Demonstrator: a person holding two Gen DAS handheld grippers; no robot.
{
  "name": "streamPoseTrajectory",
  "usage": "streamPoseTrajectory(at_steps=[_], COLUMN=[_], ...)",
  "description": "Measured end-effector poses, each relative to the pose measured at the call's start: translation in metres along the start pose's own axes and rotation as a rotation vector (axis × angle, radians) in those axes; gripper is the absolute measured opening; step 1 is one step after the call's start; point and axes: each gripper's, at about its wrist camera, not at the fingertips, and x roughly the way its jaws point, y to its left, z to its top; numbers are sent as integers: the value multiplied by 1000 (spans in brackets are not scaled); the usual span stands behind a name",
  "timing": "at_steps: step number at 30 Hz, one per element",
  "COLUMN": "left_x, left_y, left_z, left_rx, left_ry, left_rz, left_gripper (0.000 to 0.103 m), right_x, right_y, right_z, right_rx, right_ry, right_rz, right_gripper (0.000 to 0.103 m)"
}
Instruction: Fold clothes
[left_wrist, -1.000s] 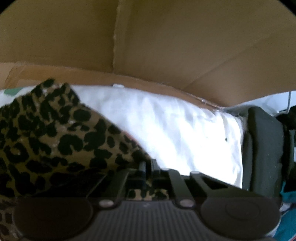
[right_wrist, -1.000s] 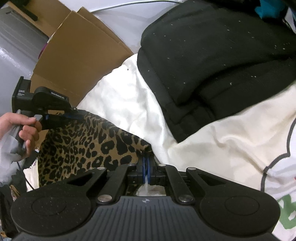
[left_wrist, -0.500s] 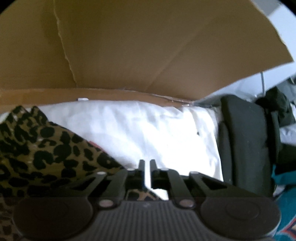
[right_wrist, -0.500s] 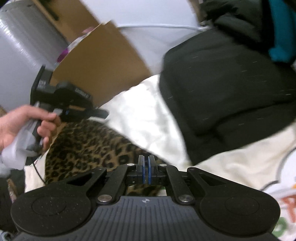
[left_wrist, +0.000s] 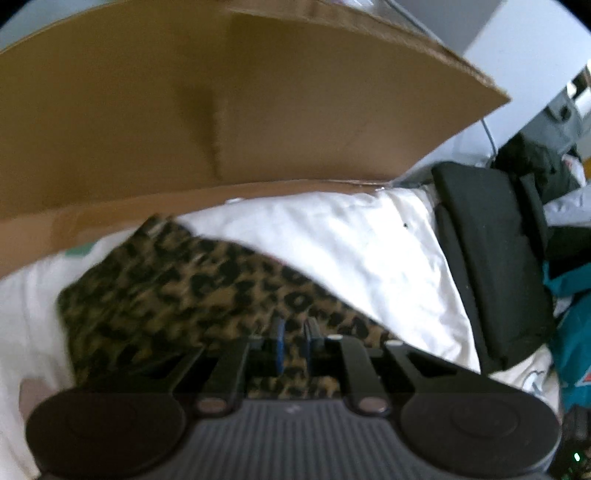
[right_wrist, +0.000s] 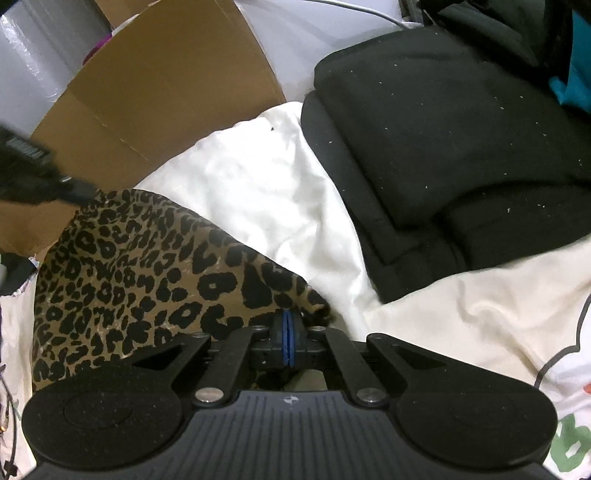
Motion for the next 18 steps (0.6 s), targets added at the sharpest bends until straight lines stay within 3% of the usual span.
streamPoseTrajectory(at_steps=[6, 11, 16, 18], left_x=[-29, -45, -65, -70], left_y=[30, 43, 50, 53], left_z=[-39, -59, -91, -114], left_rx=[-46, -19, 52, 67], left_ry=[19, 20, -16, -26], left_rz=[-13, -11, 18, 7], left_gripper=[11, 11, 27, 27], right_x=[-3, -6, -22, -28], right_y=[9, 17, 40, 52], right_z=[4, 7, 9, 8], right_rx=[-74, -136, -168, -184], right_ry=[42, 78, 66, 56], right_rz=[-17, -32, 38, 76], right_gripper=[7, 6, 5, 6])
